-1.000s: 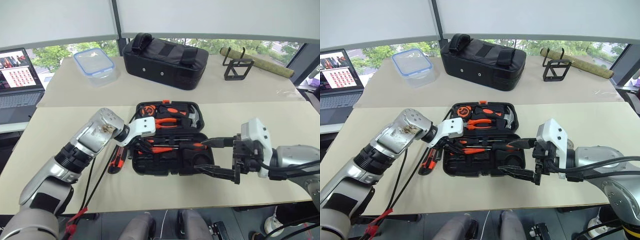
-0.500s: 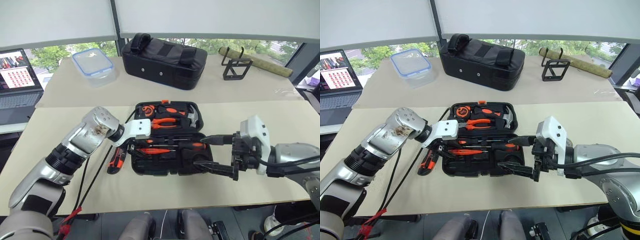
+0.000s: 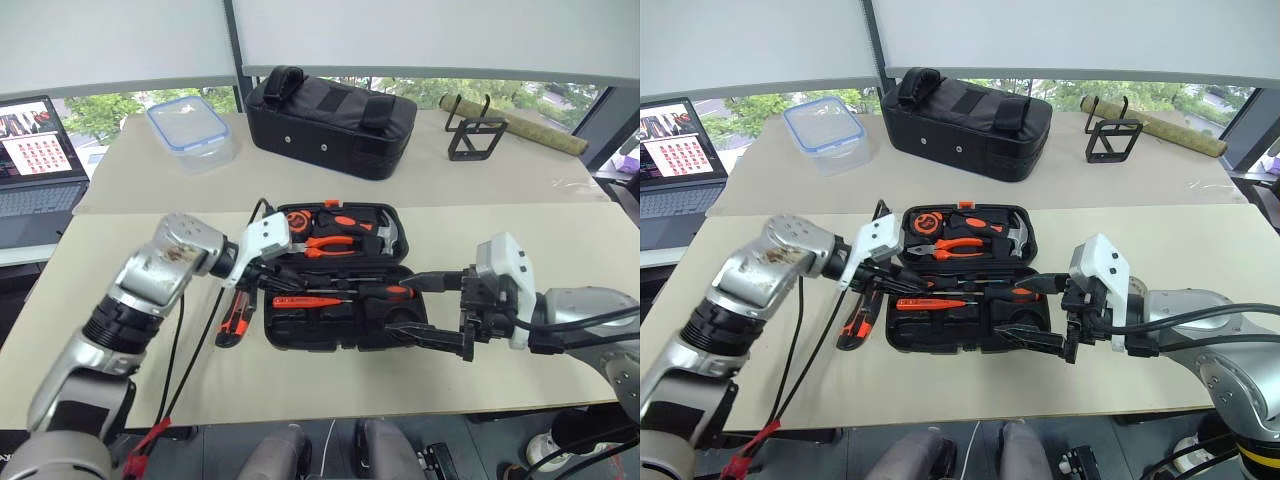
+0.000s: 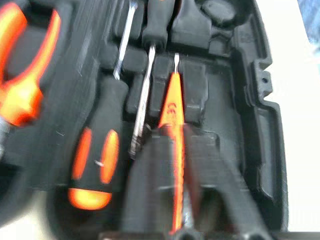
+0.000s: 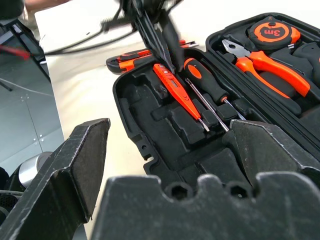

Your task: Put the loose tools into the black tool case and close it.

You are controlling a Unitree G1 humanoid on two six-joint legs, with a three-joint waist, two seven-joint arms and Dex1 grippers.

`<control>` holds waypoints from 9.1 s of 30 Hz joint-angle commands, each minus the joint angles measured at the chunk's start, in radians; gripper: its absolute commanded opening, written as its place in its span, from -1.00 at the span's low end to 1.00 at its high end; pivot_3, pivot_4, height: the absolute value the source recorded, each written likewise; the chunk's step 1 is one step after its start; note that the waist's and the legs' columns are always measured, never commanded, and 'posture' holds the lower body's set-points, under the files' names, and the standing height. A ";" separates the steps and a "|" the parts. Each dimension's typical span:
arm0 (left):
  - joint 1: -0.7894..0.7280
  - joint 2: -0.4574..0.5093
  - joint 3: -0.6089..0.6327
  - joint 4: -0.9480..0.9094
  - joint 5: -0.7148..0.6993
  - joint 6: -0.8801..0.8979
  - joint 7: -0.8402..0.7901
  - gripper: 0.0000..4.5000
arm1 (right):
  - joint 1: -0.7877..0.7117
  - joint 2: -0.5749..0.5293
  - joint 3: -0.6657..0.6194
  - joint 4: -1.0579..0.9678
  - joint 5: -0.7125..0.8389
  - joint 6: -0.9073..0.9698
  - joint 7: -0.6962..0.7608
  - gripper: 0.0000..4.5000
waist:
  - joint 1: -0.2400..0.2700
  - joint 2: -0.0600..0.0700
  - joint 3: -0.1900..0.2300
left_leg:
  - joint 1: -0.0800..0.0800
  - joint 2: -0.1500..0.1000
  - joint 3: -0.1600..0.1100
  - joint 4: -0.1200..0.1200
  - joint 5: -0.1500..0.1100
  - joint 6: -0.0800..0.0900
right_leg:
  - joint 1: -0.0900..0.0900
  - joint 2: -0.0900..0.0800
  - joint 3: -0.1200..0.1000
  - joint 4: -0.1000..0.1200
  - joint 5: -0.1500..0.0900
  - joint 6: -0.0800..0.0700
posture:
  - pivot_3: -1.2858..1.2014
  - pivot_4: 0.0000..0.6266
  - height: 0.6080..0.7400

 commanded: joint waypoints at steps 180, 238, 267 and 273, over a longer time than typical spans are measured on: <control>-0.116 0.073 -0.261 0.037 0.215 -0.306 -0.203 -0.98 | 0.048 -0.022 -0.007 0.019 -0.039 -0.073 0.050 1.00 | 0.014 0.000 -0.001 | -0.001 0.000 0.001 -0.001 0.001 0.001 | 0.002 -0.001 -0.001 -0.009 0.002 0.001 | 0.03 -0.52 0.64; 0.064 0.134 0.352 -0.280 -0.365 0.065 -0.049 0.98 | -0.061 -0.071 0.083 0.751 -0.517 -0.250 0.047 1.00 | 0.012 0.003 -0.004 | 0.000 0.000 0.003 0.002 0.001 0.002 | 0.002 0.002 0.001 -0.007 0.004 0.003 | 0.03 -0.52 0.64; 0.109 0.227 0.275 -0.244 -0.301 -0.083 -0.104 1.00 | -0.101 -0.046 0.210 0.210 -0.403 -0.256 0.293 -0.99 | -0.002 0.004 -0.003 | 0.000 0.000 0.002 -0.001 0.001 0.002 | 0.002 0.002 -0.001 -0.010 0.004 0.003 | 0.03 -0.52 0.64; 0.097 0.227 0.266 -0.232 -0.292 -0.090 -0.103 1.00 | -0.064 -0.073 0.318 0.212 -0.554 -0.313 0.258 -0.99 | -0.003 0.004 -0.003 | 0.000 0.001 0.002 -0.001 0.001 0.002 | 0.001 0.002 -0.001 -0.009 0.004 0.003 | 0.03 -0.52 0.64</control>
